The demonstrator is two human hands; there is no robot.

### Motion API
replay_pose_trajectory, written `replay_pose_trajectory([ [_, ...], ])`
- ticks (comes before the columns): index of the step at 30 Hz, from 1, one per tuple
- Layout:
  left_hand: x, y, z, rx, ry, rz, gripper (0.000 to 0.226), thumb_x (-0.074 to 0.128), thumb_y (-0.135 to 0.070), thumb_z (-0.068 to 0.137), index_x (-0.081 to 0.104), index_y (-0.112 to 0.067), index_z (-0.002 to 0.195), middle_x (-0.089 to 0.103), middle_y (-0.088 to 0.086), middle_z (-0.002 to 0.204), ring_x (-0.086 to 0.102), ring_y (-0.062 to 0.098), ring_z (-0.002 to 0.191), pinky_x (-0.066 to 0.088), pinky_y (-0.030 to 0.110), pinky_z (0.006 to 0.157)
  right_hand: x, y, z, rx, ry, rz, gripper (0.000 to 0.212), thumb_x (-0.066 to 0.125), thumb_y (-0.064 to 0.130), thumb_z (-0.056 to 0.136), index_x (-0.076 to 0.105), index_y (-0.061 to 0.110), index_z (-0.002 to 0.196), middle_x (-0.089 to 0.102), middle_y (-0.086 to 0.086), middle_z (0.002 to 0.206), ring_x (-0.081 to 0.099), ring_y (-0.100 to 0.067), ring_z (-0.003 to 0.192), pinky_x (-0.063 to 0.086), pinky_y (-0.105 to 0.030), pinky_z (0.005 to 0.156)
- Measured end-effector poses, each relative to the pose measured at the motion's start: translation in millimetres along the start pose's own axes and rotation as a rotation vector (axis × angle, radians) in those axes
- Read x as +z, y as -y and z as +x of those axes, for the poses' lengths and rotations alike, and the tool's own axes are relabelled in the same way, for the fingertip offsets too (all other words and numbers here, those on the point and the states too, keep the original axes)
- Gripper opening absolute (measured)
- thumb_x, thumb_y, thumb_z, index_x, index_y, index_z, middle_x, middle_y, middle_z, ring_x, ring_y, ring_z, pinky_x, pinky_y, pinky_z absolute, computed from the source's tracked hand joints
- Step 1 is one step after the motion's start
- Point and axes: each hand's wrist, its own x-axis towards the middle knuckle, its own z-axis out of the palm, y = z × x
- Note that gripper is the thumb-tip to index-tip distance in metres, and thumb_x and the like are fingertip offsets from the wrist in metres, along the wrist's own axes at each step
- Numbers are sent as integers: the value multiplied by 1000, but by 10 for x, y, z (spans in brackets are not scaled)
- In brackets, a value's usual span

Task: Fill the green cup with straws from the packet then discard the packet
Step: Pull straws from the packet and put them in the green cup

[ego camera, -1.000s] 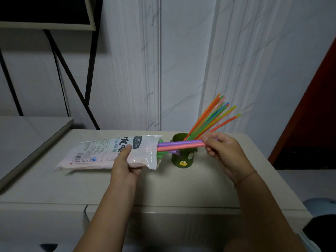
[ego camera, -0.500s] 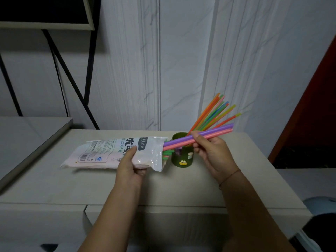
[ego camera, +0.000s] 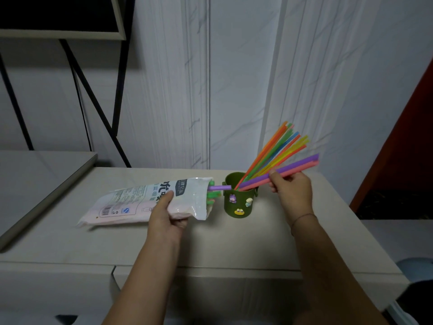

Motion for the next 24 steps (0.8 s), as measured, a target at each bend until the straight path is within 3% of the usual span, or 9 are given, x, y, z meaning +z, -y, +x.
replay_pose_trajectory([
  [3, 12, 30, -19, -13, 2, 4, 22, 63, -2, 86, 54, -18, 98, 67, 5, 91, 66, 20, 79, 56, 40, 54, 145, -68, -9, 22, 94, -82, 16, 63, 15, 85, 67, -1, 88, 63, -9, 67, 59, -20, 61, 54, -37, 72],
  [6, 31, 46, -36, -13, -5, -1, 33, 64, -2, 85, 53, -18, 112, 67, 6, 92, 66, 20, 79, 56, 40, 54, 238, -107, -34, 59, 168, -85, 19, 64, 9, 85, 66, -8, 94, 62, -7, 65, 57, -18, 58, 53, -35, 70],
  [11, 42, 38, -30, -9, 5, -8, 48, 64, -1, 85, 52, -14, 129, 69, 8, 108, 67, 21, 84, 56, 44, 56, 197, -59, -26, 92, 157, 140, 16, 64, 6, 85, 63, 0, 100, 66, -7, 73, 63, -8, 53, 55, -14, 57],
  [14, 45, 38, -15, -7, 16, -15, 52, 64, -1, 84, 51, -14, 133, 68, 8, 109, 67, 21, 86, 56, 45, 61, 169, -58, 6, 85, 108, 185, 16, 61, 10, 88, 63, 1, 100, 68, -10, 76, 66, -12, 60, 58, -18, 62],
  [24, 54, 83, -13, -20, 23, 5, 22, 64, -1, 84, 57, -17, 95, 69, 6, 92, 67, 21, 80, 56, 45, 60, 227, -125, 8, 133, 137, 109, 21, 63, 9, 86, 63, -9, 96, 64, -10, 67, 61, -7, 51, 54, -13, 55],
])
